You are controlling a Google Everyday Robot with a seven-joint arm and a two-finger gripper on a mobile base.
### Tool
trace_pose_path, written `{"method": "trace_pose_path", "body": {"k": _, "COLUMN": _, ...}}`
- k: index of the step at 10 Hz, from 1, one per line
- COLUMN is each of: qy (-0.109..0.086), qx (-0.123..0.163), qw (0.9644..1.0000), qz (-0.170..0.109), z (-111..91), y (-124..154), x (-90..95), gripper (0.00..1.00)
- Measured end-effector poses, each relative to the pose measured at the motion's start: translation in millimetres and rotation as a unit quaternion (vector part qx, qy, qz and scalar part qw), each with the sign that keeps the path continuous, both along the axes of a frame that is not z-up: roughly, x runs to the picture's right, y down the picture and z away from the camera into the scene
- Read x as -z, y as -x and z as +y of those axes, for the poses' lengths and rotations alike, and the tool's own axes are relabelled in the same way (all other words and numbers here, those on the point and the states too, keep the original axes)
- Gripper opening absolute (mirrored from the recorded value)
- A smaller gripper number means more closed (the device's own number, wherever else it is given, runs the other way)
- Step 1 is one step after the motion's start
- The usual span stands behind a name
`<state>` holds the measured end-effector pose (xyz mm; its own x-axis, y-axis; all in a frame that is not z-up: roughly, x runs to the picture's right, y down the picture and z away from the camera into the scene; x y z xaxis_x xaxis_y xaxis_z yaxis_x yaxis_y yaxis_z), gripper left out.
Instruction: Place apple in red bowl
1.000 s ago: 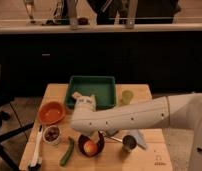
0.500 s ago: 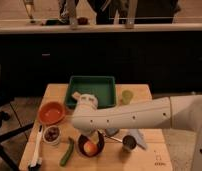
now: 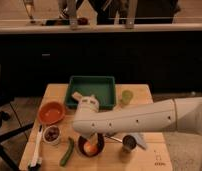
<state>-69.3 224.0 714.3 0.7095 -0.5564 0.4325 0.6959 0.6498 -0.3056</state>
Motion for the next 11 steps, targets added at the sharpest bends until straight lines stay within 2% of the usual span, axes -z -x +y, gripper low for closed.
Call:
{"method": "trace_pose_path", "body": {"k": 2, "qy": -0.001, "qx": -0.006, "qw": 1.0000, "qz": 0.000, "z": 1, "y": -1, "x": 2.9, "gripper": 0.75}}
{"method": "trace_pose_path", "body": {"k": 4, "qy": 0.001, "qx": -0.011, "qw": 0.9999, "qz": -0.001, "z": 2, "y": -2, "x": 5.2, "gripper": 0.80}}
{"method": "trace_pose_path", "body": {"k": 7, "qy": 0.006, "qx": -0.027, "qw": 0.9996, "qz": 0.001, "z": 7, "y": -7, "x": 9.5, "gripper": 0.79}}
{"method": "trace_pose_path", "body": {"k": 10, "qy": 0.012, "qx": -0.042, "qw": 0.9990, "qz": 0.001, "z": 16, "y": -12, "x": 14.4, "gripper": 0.57}}
{"method": "trace_pose_path", "body": {"k": 11, "qy": 0.013, "qx": -0.047, "qw": 0.9988, "qz": -0.001, "z": 18, "y": -14, "x": 15.6, "gripper": 0.54}}
